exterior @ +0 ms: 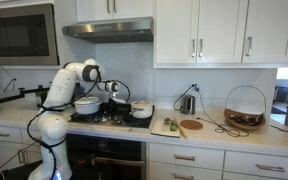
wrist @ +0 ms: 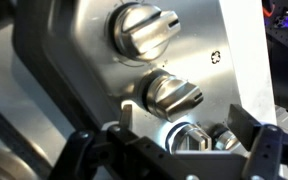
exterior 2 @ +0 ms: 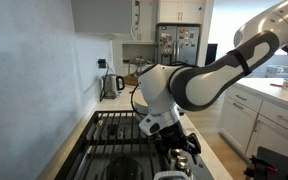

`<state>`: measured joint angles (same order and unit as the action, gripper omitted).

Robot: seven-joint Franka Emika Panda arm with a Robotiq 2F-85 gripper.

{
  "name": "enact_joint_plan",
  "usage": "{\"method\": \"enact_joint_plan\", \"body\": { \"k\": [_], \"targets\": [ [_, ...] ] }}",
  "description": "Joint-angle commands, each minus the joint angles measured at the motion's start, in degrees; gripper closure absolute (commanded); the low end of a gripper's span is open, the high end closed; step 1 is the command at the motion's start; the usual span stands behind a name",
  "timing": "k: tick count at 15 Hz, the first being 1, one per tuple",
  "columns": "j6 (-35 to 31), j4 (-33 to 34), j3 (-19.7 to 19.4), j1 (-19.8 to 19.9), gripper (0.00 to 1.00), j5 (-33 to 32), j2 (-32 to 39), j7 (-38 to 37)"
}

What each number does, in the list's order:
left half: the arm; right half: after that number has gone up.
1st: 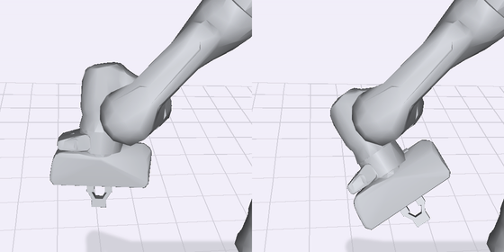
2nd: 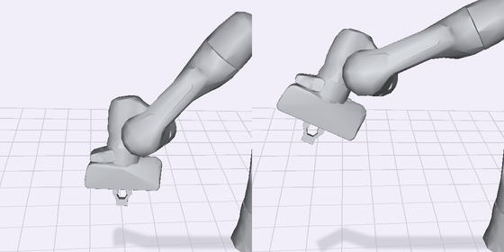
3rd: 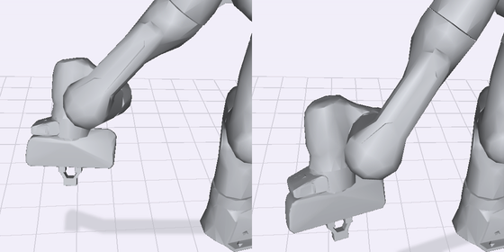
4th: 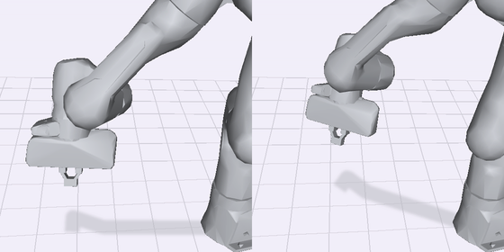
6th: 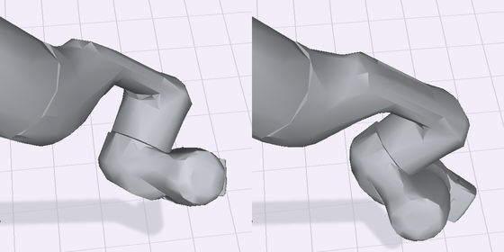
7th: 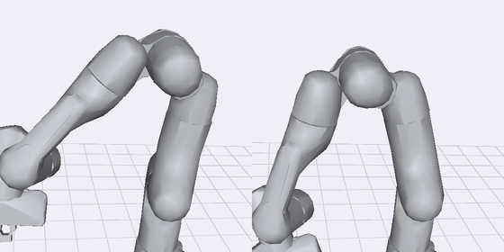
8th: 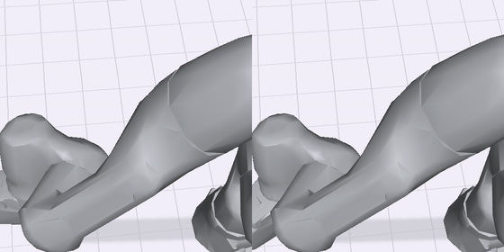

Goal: Twist the second knob from the left of the stove.

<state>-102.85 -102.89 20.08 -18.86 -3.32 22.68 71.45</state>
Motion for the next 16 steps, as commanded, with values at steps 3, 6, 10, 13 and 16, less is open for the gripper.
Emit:
{"method": "enact_joint_plan", "body": {
  "k": [3,6,10,13,16],
  "targets": [
    [-5.8,-2.1,0.0,0.7,0.0,0.2,-5.8,-5.0],
    [-8.3,-2.6,0.1,0.8,0.0,1.2,-8.2,-7.2],
    [-12.8,-3.4,-0.3,0.4,0.0,-0.3,-11.2,-12.4],
    [-12.8,-1.3,-0.8,0.7,0.0,-1.2,-11.7,-15.2],
    [-11.2,0.2,-0.9,0.8,0.0,-1.5,-12.6,-16.1]
  ]
}}
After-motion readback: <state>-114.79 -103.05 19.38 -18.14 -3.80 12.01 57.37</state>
